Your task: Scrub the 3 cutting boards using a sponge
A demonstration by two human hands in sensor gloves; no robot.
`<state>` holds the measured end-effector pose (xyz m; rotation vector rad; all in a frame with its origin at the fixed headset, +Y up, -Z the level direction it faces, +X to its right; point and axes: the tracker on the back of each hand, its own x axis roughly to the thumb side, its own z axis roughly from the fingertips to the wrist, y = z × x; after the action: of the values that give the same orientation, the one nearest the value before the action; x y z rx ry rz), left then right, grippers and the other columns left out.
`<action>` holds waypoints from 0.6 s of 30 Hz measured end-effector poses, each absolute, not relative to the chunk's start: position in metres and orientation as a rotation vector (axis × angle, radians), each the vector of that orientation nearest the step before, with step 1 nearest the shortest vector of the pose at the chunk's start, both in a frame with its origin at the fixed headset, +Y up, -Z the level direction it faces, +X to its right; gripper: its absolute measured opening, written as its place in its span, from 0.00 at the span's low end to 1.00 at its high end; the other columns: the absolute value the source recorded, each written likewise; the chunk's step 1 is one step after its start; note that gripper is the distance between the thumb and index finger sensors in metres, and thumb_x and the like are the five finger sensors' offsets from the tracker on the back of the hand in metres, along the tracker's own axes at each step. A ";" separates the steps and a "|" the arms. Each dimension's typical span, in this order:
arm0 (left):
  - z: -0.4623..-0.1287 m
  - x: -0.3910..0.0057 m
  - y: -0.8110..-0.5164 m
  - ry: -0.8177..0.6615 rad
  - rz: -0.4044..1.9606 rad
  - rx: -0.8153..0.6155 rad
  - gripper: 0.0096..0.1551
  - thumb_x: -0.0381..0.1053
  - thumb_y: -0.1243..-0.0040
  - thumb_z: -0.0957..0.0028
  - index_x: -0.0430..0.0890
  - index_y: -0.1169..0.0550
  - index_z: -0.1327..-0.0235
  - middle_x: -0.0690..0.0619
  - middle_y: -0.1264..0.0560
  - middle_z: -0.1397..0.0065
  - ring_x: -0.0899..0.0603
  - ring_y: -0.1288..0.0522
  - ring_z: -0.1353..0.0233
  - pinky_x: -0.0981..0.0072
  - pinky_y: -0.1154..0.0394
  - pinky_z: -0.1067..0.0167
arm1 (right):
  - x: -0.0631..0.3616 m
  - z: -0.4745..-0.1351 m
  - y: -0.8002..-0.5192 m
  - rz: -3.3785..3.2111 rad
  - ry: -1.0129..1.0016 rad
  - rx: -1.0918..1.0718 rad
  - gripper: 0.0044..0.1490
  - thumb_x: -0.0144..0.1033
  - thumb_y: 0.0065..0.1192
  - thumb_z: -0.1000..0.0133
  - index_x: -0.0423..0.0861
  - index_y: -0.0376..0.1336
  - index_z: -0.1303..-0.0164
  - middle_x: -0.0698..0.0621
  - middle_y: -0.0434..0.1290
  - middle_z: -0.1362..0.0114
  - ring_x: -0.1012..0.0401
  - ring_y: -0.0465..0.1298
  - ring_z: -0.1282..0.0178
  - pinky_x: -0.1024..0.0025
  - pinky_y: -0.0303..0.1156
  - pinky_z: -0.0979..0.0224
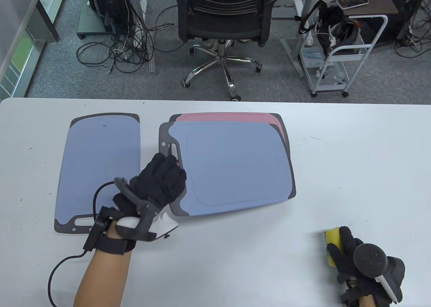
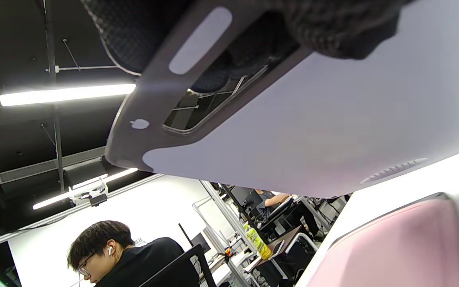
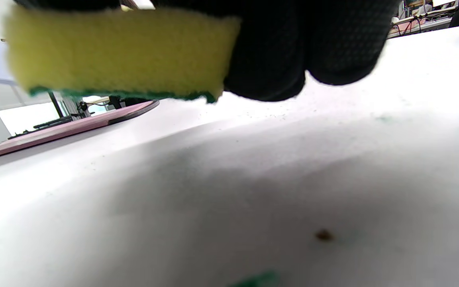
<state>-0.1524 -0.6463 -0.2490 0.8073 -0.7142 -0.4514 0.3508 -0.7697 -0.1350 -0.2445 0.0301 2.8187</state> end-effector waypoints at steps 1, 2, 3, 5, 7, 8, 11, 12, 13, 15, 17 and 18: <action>-0.259 -0.150 -0.646 -0.717 -0.449 0.796 0.24 0.62 0.37 0.51 0.57 0.26 0.44 0.61 0.23 0.37 0.46 0.21 0.28 0.48 0.22 0.30 | 0.351 -0.135 -0.770 2.819 0.029 -0.249 0.47 0.59 0.56 0.48 0.43 0.56 0.23 0.45 0.72 0.38 0.56 0.77 0.51 0.53 0.74 0.40; -0.273 -0.145 -0.647 -0.721 -0.457 0.781 0.24 0.62 0.37 0.52 0.57 0.26 0.44 0.61 0.23 0.36 0.46 0.22 0.28 0.48 0.22 0.30 | 0.352 -0.135 -0.770 2.818 0.029 -0.254 0.48 0.59 0.56 0.47 0.43 0.56 0.22 0.45 0.72 0.38 0.56 0.77 0.51 0.53 0.74 0.40; -0.286 -0.142 -0.648 -0.722 -0.455 0.766 0.24 0.62 0.37 0.52 0.58 0.26 0.44 0.61 0.23 0.36 0.47 0.22 0.28 0.48 0.22 0.30 | 0.353 -0.135 -0.770 2.809 0.026 -0.257 0.48 0.59 0.56 0.48 0.43 0.56 0.23 0.45 0.72 0.38 0.56 0.77 0.51 0.53 0.74 0.40; -0.303 -0.138 -0.651 -0.722 -0.463 0.741 0.24 0.62 0.37 0.52 0.58 0.26 0.44 0.61 0.23 0.36 0.47 0.22 0.27 0.48 0.23 0.30 | 0.354 -0.135 -0.770 2.795 0.023 -0.264 0.47 0.59 0.56 0.47 0.43 0.56 0.23 0.45 0.72 0.38 0.56 0.77 0.51 0.53 0.74 0.40; -0.321 -0.135 -0.657 -0.704 -0.472 0.707 0.24 0.62 0.38 0.52 0.58 0.26 0.44 0.62 0.23 0.36 0.47 0.22 0.27 0.49 0.22 0.30 | 0.355 -0.135 -0.769 2.798 0.016 -0.270 0.47 0.59 0.56 0.47 0.43 0.57 0.23 0.45 0.72 0.38 0.56 0.77 0.51 0.53 0.74 0.40; -0.328 -0.135 -0.660 -0.703 -0.429 0.686 0.24 0.62 0.37 0.52 0.58 0.26 0.44 0.62 0.23 0.36 0.47 0.22 0.27 0.49 0.23 0.30 | 0.356 -0.135 -0.770 2.798 0.017 -0.273 0.47 0.59 0.56 0.47 0.43 0.57 0.23 0.45 0.72 0.38 0.56 0.77 0.51 0.53 0.74 0.40; -0.346 -0.135 -0.678 -0.668 -0.437 0.608 0.25 0.64 0.38 0.52 0.59 0.26 0.43 0.62 0.24 0.35 0.48 0.22 0.27 0.50 0.23 0.29 | 0.356 -0.136 -0.772 2.806 0.041 -0.285 0.47 0.59 0.56 0.47 0.43 0.56 0.23 0.45 0.72 0.38 0.56 0.77 0.51 0.52 0.74 0.40; -0.352 -0.134 -0.685 -0.649 -0.475 0.560 0.26 0.64 0.38 0.51 0.59 0.27 0.41 0.63 0.24 0.34 0.48 0.22 0.26 0.50 0.24 0.29 | 0.356 -0.136 -0.773 2.806 0.043 -0.286 0.47 0.59 0.56 0.47 0.43 0.56 0.23 0.45 0.72 0.38 0.56 0.77 0.51 0.53 0.74 0.40; -0.357 -0.135 -0.692 -0.624 -0.534 0.520 0.26 0.64 0.38 0.49 0.60 0.28 0.40 0.64 0.24 0.33 0.48 0.22 0.26 0.51 0.24 0.29 | 0.356 -0.136 -0.773 2.803 0.048 -0.289 0.47 0.59 0.56 0.47 0.43 0.56 0.23 0.45 0.72 0.38 0.56 0.77 0.51 0.53 0.74 0.40; -0.369 -0.139 -0.708 -0.573 -0.651 0.397 0.29 0.62 0.37 0.48 0.60 0.33 0.35 0.64 0.28 0.29 0.49 0.25 0.23 0.49 0.25 0.28 | 0.357 -0.136 -0.774 2.796 0.058 -0.291 0.47 0.59 0.56 0.47 0.43 0.56 0.22 0.45 0.72 0.38 0.56 0.77 0.51 0.52 0.74 0.40; -0.379 -0.144 -0.727 -0.497 -0.768 0.256 0.38 0.63 0.33 0.50 0.59 0.37 0.28 0.64 0.30 0.24 0.46 0.27 0.21 0.48 0.27 0.27 | 0.356 -0.136 -0.774 2.791 0.059 -0.289 0.48 0.59 0.56 0.47 0.43 0.56 0.22 0.45 0.72 0.38 0.56 0.77 0.51 0.52 0.74 0.40; -0.381 -0.146 -0.733 -0.486 -0.774 0.220 0.42 0.63 0.30 0.51 0.60 0.38 0.27 0.64 0.31 0.23 0.46 0.28 0.20 0.46 0.27 0.27 | 0.356 -0.136 -0.774 2.788 0.060 -0.286 0.47 0.59 0.56 0.47 0.43 0.56 0.23 0.45 0.72 0.38 0.56 0.77 0.51 0.53 0.74 0.40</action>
<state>-0.1455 -0.7325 -0.3807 0.2202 -0.4864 -0.7740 0.3560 -0.7737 -0.1361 -0.2864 0.0604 2.7881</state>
